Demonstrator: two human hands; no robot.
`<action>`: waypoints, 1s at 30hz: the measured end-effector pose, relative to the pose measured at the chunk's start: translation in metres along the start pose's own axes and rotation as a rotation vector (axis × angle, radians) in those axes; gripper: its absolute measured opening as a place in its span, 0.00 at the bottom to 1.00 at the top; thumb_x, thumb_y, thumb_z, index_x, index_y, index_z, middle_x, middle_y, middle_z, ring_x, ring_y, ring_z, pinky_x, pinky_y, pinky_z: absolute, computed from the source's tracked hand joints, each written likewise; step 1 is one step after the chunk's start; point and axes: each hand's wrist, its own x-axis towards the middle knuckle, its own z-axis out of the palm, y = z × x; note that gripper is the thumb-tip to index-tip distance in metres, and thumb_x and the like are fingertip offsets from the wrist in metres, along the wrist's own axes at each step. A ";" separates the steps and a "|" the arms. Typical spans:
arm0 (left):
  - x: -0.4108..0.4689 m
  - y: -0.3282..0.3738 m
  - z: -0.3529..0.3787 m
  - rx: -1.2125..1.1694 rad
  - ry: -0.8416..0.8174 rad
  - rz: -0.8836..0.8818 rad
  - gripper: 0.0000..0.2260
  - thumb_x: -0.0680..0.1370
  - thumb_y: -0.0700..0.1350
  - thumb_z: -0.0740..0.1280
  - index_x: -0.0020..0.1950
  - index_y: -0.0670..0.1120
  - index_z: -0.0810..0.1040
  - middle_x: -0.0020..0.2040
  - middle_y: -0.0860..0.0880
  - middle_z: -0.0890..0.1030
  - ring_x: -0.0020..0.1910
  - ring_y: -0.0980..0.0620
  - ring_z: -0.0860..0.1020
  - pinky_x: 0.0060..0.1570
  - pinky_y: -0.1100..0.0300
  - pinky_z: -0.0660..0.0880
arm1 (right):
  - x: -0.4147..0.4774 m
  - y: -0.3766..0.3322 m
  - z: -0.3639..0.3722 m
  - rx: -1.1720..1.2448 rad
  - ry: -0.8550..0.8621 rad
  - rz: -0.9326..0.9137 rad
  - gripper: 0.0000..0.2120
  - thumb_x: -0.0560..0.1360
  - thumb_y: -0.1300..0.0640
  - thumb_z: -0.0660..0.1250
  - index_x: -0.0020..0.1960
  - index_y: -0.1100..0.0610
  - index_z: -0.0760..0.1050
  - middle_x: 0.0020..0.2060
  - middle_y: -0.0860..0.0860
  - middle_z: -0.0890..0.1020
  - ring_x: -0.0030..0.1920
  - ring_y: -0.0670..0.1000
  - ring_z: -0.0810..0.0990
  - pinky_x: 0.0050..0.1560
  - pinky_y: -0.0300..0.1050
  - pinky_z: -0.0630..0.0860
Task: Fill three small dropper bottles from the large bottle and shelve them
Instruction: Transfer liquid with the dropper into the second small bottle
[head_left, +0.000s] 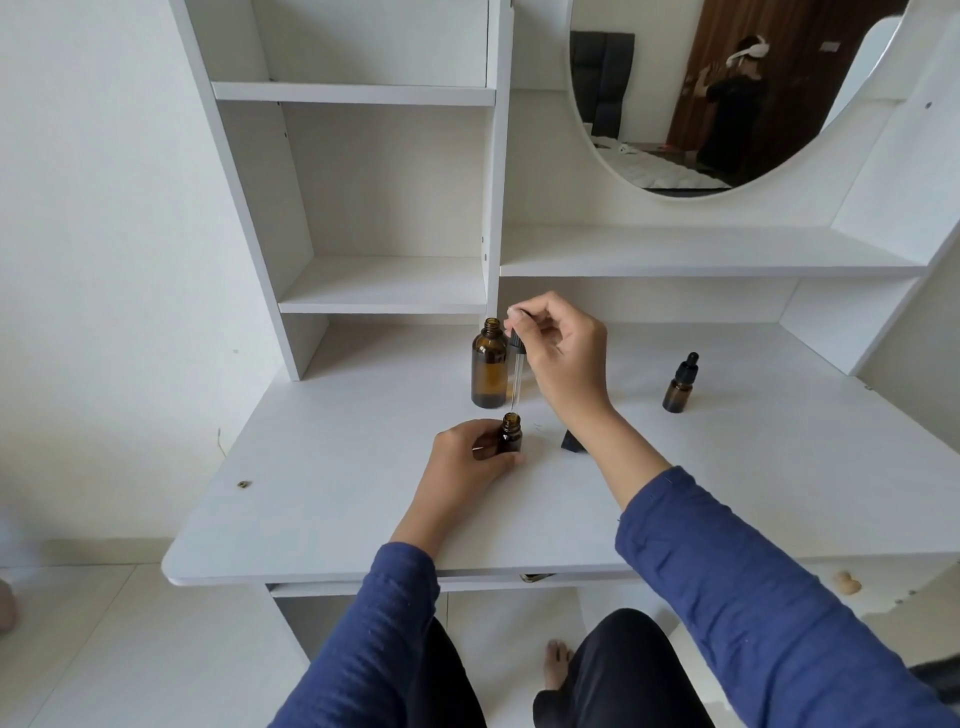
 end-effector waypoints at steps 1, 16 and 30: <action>0.000 0.000 0.000 0.001 -0.002 0.002 0.14 0.69 0.39 0.74 0.53 0.41 0.80 0.48 0.45 0.82 0.45 0.54 0.79 0.43 0.76 0.73 | 0.001 0.000 0.000 0.006 0.002 0.002 0.05 0.74 0.65 0.66 0.39 0.64 0.78 0.32 0.50 0.80 0.36 0.48 0.80 0.39 0.37 0.76; 0.003 -0.004 -0.001 0.028 0.001 -0.026 0.16 0.69 0.43 0.75 0.56 0.45 0.80 0.51 0.48 0.82 0.50 0.53 0.80 0.47 0.73 0.74 | 0.062 -0.014 0.016 0.070 0.296 -0.128 0.07 0.76 0.61 0.65 0.50 0.63 0.78 0.41 0.56 0.83 0.42 0.49 0.82 0.45 0.41 0.80; 0.002 -0.001 -0.003 -0.015 -0.032 -0.011 0.14 0.70 0.39 0.74 0.54 0.44 0.80 0.49 0.48 0.81 0.44 0.61 0.79 0.45 0.76 0.73 | 0.056 0.016 0.040 0.038 0.151 -0.043 0.06 0.75 0.62 0.64 0.48 0.63 0.79 0.38 0.52 0.82 0.37 0.49 0.81 0.42 0.49 0.81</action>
